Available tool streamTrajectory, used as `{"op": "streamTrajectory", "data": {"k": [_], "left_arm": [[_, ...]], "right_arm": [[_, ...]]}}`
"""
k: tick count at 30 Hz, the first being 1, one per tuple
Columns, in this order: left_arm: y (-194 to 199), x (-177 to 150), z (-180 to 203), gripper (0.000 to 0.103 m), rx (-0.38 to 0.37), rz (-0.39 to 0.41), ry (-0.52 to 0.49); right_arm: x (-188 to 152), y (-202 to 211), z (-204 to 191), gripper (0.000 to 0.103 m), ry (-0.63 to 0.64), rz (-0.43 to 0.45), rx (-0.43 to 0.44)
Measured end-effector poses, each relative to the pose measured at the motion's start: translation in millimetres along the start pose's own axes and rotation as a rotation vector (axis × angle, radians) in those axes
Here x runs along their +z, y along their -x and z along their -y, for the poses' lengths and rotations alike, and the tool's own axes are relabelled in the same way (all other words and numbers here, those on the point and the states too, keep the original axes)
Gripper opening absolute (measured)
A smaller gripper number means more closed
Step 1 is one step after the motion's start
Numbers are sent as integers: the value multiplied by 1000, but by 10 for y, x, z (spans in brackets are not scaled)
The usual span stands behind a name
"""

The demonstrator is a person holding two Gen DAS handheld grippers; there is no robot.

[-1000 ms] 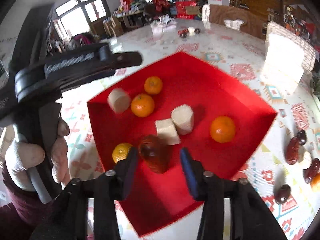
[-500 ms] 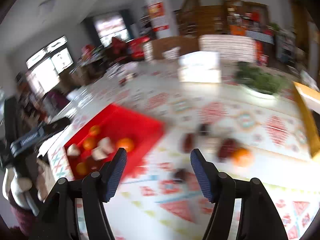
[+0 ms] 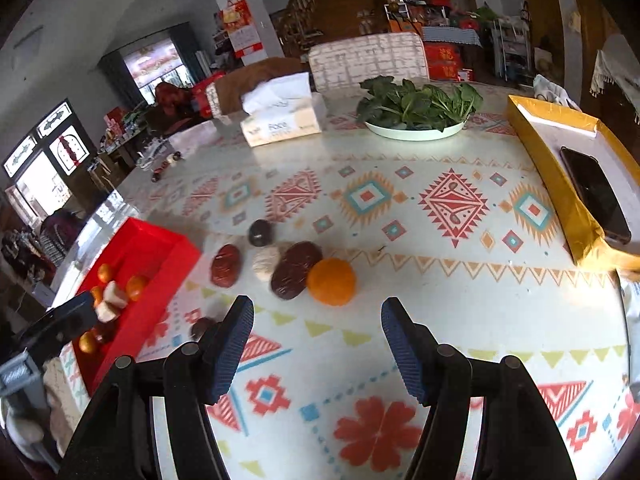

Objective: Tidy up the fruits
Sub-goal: 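Grasp a dark red date with the left tool while the right tool grasps an orange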

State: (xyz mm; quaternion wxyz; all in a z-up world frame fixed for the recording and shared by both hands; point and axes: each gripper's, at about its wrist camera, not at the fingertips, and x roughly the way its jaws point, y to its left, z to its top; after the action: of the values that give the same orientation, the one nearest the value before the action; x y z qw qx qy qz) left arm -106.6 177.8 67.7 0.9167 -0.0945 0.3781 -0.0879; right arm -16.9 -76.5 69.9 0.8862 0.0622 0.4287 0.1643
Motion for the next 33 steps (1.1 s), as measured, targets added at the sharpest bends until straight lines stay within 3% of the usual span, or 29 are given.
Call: {"op": "streamTrajectory", "data": {"k": [5,12,16,23,25,27,33], "left_arm": [[-164,34,30,78,-8,-28,15],[-333,25,159,78,-24,-60,-13],[-378,38,176,78,-28,-65,-27],[-432,131,219,78,-28,-54,-49],[-453,168,262,78,-25,-51,-66],[-491,217,324,78,-25,-50,-88],[-723,346,724,78,-43,-64,-229]], "right_arm": [[101,-242,99,71,-6,-36,-32],[202,-456,153,70,-43,-78,30],[99,-484,92,57,11,-113,26],[-4,-543,-157,55,185,-96,-49],[-12,-555,-194,44,213,-89,-75],[-3,-540,-152,38,194,-83,-61],[62,-380,124,38,86,-53,-65]]}}
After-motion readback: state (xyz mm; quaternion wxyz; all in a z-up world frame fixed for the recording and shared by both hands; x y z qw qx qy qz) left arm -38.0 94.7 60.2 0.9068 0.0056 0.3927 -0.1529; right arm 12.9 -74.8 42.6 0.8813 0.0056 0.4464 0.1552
